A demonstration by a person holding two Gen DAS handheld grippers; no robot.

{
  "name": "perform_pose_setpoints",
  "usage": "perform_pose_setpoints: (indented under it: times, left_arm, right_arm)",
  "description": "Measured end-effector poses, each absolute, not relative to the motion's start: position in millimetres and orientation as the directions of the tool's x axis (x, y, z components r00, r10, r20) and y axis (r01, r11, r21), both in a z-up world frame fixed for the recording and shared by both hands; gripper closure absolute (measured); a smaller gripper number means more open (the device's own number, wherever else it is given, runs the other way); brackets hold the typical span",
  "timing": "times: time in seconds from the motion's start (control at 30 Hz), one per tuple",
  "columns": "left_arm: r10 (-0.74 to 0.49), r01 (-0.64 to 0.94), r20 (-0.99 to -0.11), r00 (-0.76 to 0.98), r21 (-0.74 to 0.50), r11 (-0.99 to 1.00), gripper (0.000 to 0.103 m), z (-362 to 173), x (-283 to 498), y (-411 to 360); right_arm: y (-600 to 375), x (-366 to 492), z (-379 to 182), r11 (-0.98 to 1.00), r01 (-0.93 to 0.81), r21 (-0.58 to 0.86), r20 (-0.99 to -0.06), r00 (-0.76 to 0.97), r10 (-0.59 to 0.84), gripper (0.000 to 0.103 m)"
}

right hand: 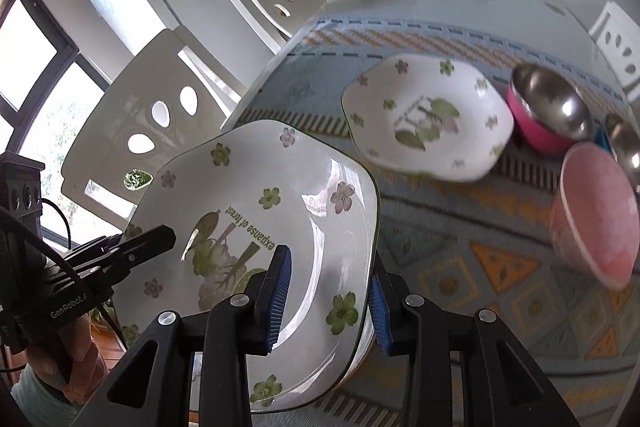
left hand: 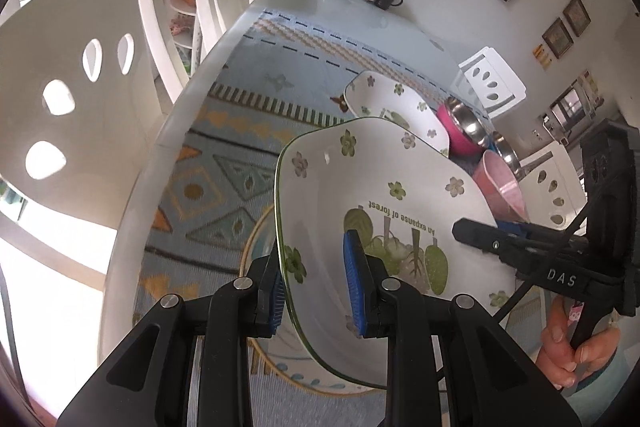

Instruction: Organize plates and bowls

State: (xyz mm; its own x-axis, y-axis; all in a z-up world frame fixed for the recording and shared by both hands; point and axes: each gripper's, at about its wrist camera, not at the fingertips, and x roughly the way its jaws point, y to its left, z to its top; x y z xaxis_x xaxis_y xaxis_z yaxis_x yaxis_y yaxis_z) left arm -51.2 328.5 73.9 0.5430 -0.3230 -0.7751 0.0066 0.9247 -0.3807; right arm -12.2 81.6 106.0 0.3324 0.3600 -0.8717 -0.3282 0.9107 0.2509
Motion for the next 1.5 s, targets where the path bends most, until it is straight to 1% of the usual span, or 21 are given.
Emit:
perform_pose_setpoints:
  times: [0.33,0.43,0.63,0.7,0.77,0.8,0.9,0.97,1.0,1.03,1.07,1.1,1.13,1.33,1.5]
  left_arm:
    - [-0.319,0.022,-0.817,0.481,-0.352,0.936,0.081,43.8,-65.5,317.9]
    - [-0.287,-0.014,-0.824,0.489,-0.336,0.942,0.081,36.0,-66.2,317.9]
    - [-0.244,-0.033,-0.849,0.468,-0.292,0.956,0.081,24.7,-60.8,318.2]
    - [-0.225,-0.049,-0.856,0.465,-0.278,0.959,0.080,23.4,-59.3,320.0]
    - [-0.236,-0.057,-0.853,0.466,-0.295,0.954,0.079,25.2,-58.5,324.6]
    - [-0.236,-0.055,-0.853,0.466,-0.294,0.954,0.076,26.2,-58.1,325.1]
    - [-0.202,-0.044,-0.869,0.452,-0.248,0.968,0.075,29.2,-56.5,319.3]
    - [-0.165,-0.031,-0.881,0.443,-0.200,0.979,0.069,33.0,-56.5,312.7]
    - [-0.131,-0.029,-0.882,0.452,-0.161,0.987,0.067,36.8,-58.3,310.0]
    - [-0.071,-0.027,-0.878,0.474,-0.095,0.995,0.067,42.8,-61.8,306.8]
    - [-0.047,-0.016,-0.871,0.489,-0.063,0.998,0.067,46.5,-64.2,304.5]
    - [-0.045,-0.004,-0.868,0.494,-0.054,0.999,0.063,48.6,-65.6,303.9]
    - [-0.047,0.003,-0.870,0.490,-0.052,0.999,0.062,48.7,-66.2,303.6]
    - [-0.054,-0.021,-0.862,0.504,-0.075,0.997,0.062,53.3,-70.6,311.3]
    - [-0.066,-0.039,-0.856,0.512,-0.100,0.994,0.062,62.2,-72.9,312.5]
  right_arm:
    - [72.5,-32.7,69.7,0.925,-0.271,0.267,-0.896,0.284,0.342,0.068]
    - [73.3,-32.1,60.1,0.925,-0.261,0.275,-0.899,0.270,0.344,0.068]
    - [74.8,-28.7,51.0,0.931,-0.229,0.284,-0.901,0.268,0.341,0.068]
    - [75.5,-28.5,50.0,0.932,-0.225,0.284,-0.902,0.268,0.340,0.068]
    - [76.0,-30.1,50.9,0.934,-0.222,0.279,-0.903,0.272,0.334,0.068]
    - [75.4,-31.1,52.5,0.936,-0.219,0.277,-0.900,0.282,0.332,0.068]
    - [72.1,-30.0,62.1,0.931,-0.212,0.297,-0.882,0.311,0.353,0.068]
    - [71.1,-29.9,72.0,0.925,-0.220,0.310,-0.867,0.333,0.370,0.068]
    - [72.1,-30.0,76.8,0.927,-0.228,0.297,-0.866,0.344,0.362,0.068]
    - [72.5,-30.7,79.9,0.928,-0.235,0.289,-0.866,0.349,0.358,0.068]
    - [72.7,-31.7,83.1,0.928,-0.240,0.284,-0.864,0.356,0.356,0.068]
    - [72.5,-32.6,84.6,0.928,-0.240,0.284,-0.863,0.357,0.356,0.068]
    - [72.5,-33.6,85.2,0.928,-0.239,0.285,-0.864,0.355,0.357,0.068]
    - [74.1,-44.1,86.4,0.933,-0.230,0.276,-0.879,0.333,0.342,0.068]
    - [70.6,-54.2,92.7,0.927,-0.231,0.294,-0.873,0.330,0.359,0.067]
